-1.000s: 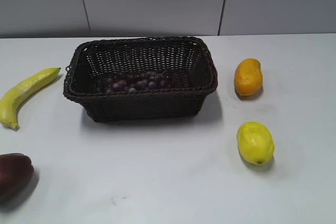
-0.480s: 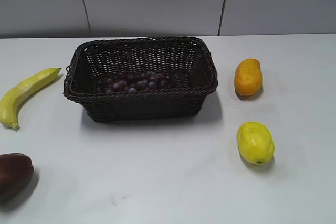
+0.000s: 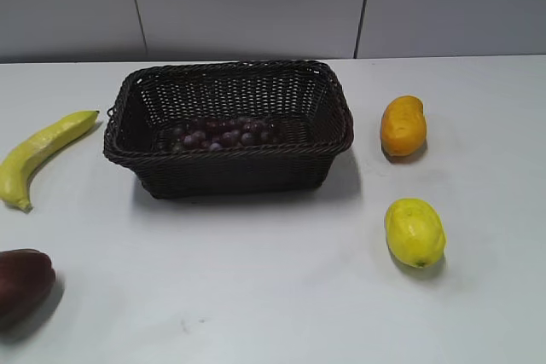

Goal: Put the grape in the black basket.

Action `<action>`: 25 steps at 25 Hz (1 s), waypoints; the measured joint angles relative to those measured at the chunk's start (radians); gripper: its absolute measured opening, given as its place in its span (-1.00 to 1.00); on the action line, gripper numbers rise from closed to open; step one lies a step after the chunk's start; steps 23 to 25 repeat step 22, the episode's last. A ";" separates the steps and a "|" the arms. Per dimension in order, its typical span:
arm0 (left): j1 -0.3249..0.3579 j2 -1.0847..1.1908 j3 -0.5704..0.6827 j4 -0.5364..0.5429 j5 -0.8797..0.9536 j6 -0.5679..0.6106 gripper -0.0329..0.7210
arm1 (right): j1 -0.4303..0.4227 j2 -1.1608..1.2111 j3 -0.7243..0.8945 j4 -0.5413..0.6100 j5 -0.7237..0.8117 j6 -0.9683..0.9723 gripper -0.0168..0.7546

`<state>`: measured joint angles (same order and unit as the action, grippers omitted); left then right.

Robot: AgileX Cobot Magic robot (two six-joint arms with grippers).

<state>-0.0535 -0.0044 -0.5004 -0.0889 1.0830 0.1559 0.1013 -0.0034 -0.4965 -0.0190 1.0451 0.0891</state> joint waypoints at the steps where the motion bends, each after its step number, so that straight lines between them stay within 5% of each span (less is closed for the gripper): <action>1: 0.000 0.000 0.000 0.000 0.000 0.000 -0.31 | 0.000 0.000 0.000 0.003 0.001 -0.002 0.58; 25: 0.000 0.000 0.000 0.000 0.000 0.000 -0.31 | 0.000 0.000 0.000 0.019 0.001 -0.009 0.53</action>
